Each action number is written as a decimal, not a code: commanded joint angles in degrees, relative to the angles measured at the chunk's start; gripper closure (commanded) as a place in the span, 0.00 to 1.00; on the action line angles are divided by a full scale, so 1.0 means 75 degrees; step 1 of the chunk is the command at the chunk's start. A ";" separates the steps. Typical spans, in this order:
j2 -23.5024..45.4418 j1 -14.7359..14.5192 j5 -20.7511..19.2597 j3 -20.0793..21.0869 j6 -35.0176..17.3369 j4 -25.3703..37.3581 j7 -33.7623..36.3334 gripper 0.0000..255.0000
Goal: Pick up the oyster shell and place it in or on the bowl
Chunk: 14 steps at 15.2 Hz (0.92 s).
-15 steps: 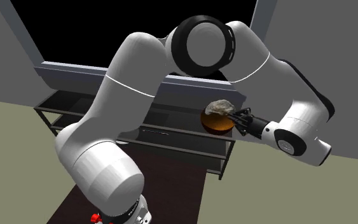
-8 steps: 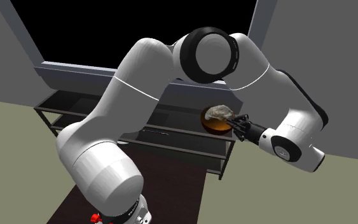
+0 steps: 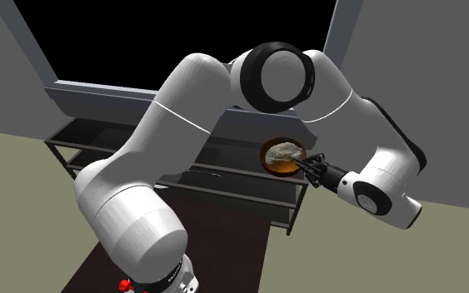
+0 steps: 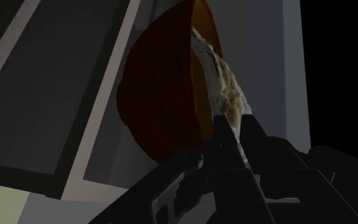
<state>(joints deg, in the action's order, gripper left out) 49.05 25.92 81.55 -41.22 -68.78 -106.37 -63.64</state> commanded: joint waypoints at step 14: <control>0.0251 0.0614 -0.0320 -0.0192 0.0554 0.0636 0.0057 0.00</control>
<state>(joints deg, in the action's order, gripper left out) 50.79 30.20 79.33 -42.60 -64.92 -101.95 -63.26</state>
